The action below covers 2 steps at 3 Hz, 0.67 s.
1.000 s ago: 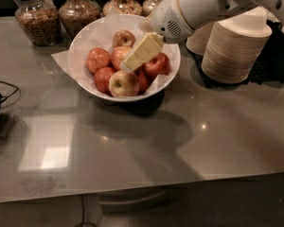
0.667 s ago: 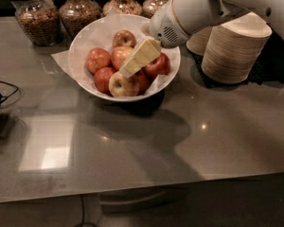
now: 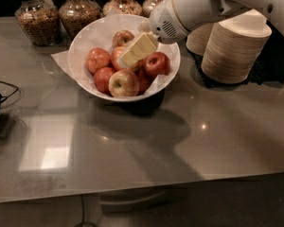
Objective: Pick apple from white bowl
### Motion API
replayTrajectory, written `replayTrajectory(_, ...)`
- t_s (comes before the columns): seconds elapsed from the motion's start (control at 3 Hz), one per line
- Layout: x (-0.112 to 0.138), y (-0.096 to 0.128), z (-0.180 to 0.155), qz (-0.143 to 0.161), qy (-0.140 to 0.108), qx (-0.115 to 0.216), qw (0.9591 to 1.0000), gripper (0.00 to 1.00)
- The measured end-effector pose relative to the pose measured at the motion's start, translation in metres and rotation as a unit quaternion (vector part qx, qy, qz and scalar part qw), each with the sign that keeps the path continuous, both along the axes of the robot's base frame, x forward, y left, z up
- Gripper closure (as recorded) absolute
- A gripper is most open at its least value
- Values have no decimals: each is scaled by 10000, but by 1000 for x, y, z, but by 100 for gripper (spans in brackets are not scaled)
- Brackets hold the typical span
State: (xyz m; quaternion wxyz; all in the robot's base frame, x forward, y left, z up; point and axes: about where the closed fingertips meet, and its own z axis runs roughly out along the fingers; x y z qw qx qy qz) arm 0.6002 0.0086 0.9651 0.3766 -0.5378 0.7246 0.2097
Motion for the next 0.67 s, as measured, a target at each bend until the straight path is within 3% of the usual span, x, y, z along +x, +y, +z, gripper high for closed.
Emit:
replayTrajectory(0.33, -8, 4, 18, 74, 10, 208, 9998, 22)
replayTrajectory(0.67, -11, 14, 19, 194, 287, 406, 9986, 22)
